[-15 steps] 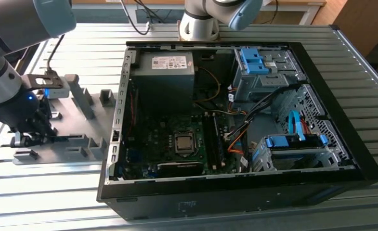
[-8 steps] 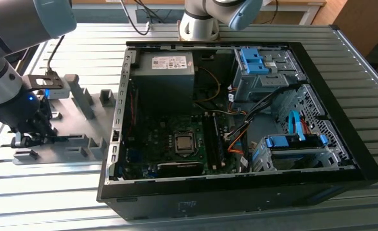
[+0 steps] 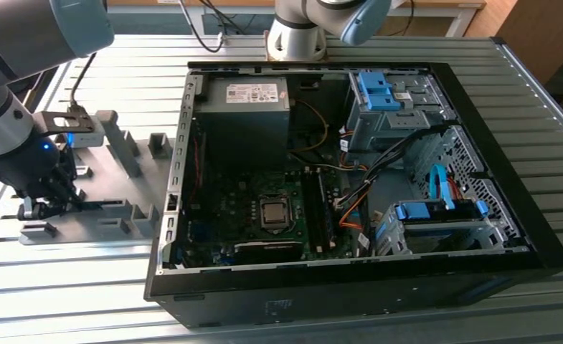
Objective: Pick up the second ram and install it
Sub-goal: 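Pick up the second ram and move it above second insertion slot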
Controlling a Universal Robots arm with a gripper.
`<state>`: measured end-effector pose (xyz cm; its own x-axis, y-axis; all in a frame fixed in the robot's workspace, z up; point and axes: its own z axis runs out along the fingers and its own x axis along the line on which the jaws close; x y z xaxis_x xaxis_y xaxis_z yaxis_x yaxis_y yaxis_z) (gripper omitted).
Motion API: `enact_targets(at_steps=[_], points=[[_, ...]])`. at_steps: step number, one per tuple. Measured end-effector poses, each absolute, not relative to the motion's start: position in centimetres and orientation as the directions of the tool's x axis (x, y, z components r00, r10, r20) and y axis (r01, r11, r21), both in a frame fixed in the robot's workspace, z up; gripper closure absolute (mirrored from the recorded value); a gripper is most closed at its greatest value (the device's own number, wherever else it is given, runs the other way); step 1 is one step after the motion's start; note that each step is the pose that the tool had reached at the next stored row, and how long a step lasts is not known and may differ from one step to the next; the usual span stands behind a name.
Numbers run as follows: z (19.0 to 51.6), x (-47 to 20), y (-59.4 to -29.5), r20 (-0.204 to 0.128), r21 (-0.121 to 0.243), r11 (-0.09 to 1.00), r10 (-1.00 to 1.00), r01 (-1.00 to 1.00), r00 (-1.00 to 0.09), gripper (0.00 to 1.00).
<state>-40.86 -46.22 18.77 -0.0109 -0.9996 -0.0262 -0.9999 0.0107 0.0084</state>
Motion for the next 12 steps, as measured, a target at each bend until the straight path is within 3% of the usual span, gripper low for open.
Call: enact_targets(at_steps=[12], points=[[18.99, -40.86, -46.22, -0.026, 0.008, 0.011, -1.0, -1.0, -0.011, 0.86]])
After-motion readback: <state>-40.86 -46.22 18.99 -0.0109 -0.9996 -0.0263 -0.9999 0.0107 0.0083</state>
